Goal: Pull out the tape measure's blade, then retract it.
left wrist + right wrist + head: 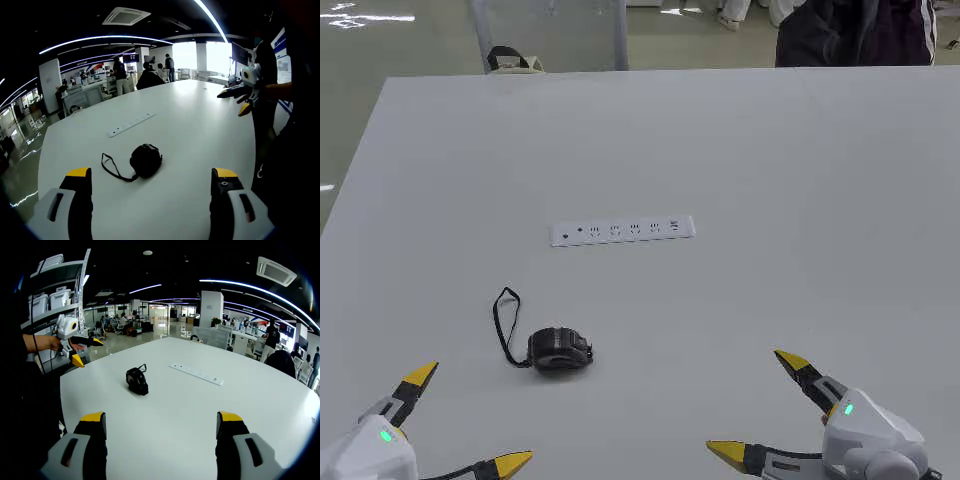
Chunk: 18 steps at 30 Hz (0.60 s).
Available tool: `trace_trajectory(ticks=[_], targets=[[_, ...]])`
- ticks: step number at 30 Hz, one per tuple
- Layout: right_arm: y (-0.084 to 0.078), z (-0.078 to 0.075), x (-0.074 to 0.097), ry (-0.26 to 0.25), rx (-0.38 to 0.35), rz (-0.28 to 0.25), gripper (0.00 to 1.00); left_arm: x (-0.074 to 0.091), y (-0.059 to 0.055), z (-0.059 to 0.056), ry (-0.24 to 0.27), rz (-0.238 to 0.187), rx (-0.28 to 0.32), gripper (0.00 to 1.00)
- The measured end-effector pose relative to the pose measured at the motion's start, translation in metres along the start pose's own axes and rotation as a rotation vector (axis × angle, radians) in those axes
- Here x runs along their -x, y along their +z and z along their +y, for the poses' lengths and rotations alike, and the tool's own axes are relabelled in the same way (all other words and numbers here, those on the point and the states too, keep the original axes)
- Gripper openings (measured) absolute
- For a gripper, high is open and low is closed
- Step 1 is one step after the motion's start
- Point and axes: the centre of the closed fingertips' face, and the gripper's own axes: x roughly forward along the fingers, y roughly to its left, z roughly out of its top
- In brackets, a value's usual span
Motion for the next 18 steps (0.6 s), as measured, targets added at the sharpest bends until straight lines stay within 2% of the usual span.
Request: trace_trajectory(ticks=[18], targets=[[-0.0015, -0.0036, -0.0021, 0.004, 0.003, 0.001, 0.93, -0.0038, 0.0045, -0.0008, 0.0, -0.007, -0.001, 0.97]])
